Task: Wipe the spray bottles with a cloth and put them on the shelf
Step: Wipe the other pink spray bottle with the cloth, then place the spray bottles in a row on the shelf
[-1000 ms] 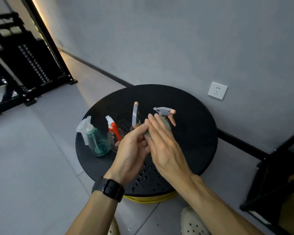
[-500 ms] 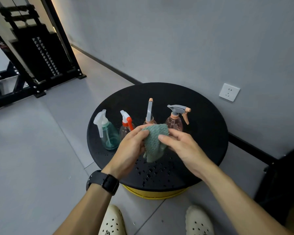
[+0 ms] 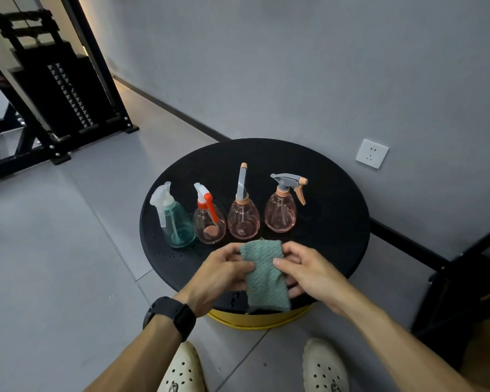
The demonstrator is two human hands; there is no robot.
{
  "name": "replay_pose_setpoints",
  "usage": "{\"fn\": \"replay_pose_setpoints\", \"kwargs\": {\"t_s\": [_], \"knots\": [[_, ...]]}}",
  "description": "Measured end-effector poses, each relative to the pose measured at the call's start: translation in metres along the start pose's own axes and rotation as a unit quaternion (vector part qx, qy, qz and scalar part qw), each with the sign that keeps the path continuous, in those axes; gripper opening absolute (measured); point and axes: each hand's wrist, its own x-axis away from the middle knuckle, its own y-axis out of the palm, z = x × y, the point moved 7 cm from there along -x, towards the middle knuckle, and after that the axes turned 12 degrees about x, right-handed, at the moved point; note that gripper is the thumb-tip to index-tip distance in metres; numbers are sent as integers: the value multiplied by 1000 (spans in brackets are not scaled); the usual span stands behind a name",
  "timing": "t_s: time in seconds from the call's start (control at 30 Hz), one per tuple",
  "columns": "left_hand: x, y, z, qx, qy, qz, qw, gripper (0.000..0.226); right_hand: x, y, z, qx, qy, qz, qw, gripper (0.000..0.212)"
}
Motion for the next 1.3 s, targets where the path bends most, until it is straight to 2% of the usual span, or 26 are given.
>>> {"fn": "replay_pose_setpoints", "kwargs": {"t_s": [0.2,0.33,0.47,0.6,0.73,0.83,0.97,1.1,1.3], "knots": [[-20,-8,-27,-30,-38,36,998,23,-27,16,35,51,65,0,997,9],[-48,-18,-41,-31,-46,79,995,21,-55,19,49,93,90,35,991,13],[-72,-26,-50,-61,-46,105,992,23,-73,10,56,130,98,95,982,9],[-90,-36,-51,-183,-36,112,976,44,-82,-5,65,172,104,112,973,8],[-91,-35,-31,-382,57,128,914,52,-79,-9,57,264,65,104,957,14],[-84,-24,-26,-450,117,103,879,42,-74,6,40,323,-26,98,941,18],[-79,-13,-34,-498,129,50,856,27,-71,27,30,373,-95,61,921,23],[-78,-11,-51,-521,95,4,848,30,-70,38,38,411,-97,11,906,26],[-80,-10,-51,-535,78,-6,841,34,-75,40,38,423,-65,-20,903,28]]}}
